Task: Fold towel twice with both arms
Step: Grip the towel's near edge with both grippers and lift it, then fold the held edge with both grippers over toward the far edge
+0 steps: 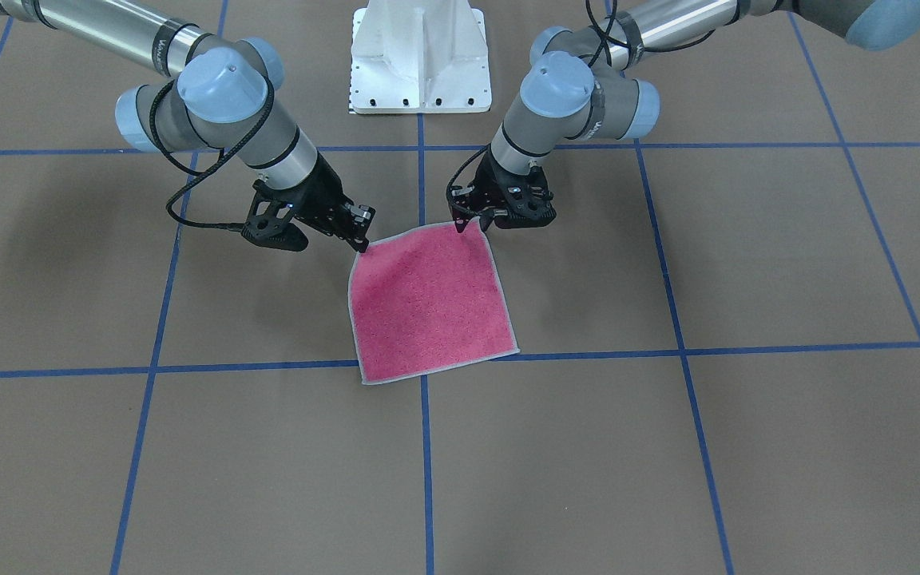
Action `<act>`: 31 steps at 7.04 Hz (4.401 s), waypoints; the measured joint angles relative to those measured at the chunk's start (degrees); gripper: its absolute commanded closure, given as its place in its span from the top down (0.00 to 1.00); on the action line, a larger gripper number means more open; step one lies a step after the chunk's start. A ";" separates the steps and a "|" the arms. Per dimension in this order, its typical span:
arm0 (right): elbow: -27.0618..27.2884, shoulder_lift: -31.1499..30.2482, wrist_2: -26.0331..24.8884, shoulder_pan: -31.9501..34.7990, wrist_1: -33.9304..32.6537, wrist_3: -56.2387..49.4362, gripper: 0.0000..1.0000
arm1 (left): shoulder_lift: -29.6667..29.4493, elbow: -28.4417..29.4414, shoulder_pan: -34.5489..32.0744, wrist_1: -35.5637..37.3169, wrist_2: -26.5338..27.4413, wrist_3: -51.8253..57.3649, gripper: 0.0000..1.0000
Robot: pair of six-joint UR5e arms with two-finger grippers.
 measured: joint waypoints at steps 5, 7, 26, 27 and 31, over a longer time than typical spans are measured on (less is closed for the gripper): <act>0.07 -0.09 0.15 0.07 0.01 0.04 0.00 | -0.02 0.20 0.24 0.35 0.04 -1.79 0.20; 0.05 -0.12 0.15 0.07 0.01 0.04 0.00 | -0.02 0.37 0.30 0.43 0.04 -1.82 0.10; 5.24 -2.79 3.89 -0.32 0.04 5.98 0.00 | 3.22 -10.18 -3.17 9.08 -5.68 -1.18 0.00; 4.22 -2.51 3.57 -0.04 0.07 5.84 0.00 | 2.62 -8.87 -4.11 8.84 -5.67 -1.06 0.00; -0.84 -0.45 0.93 0.27 3.07 5.75 0.00 | -3.08 -2.80 -7.89 8.54 -5.71 -0.94 0.00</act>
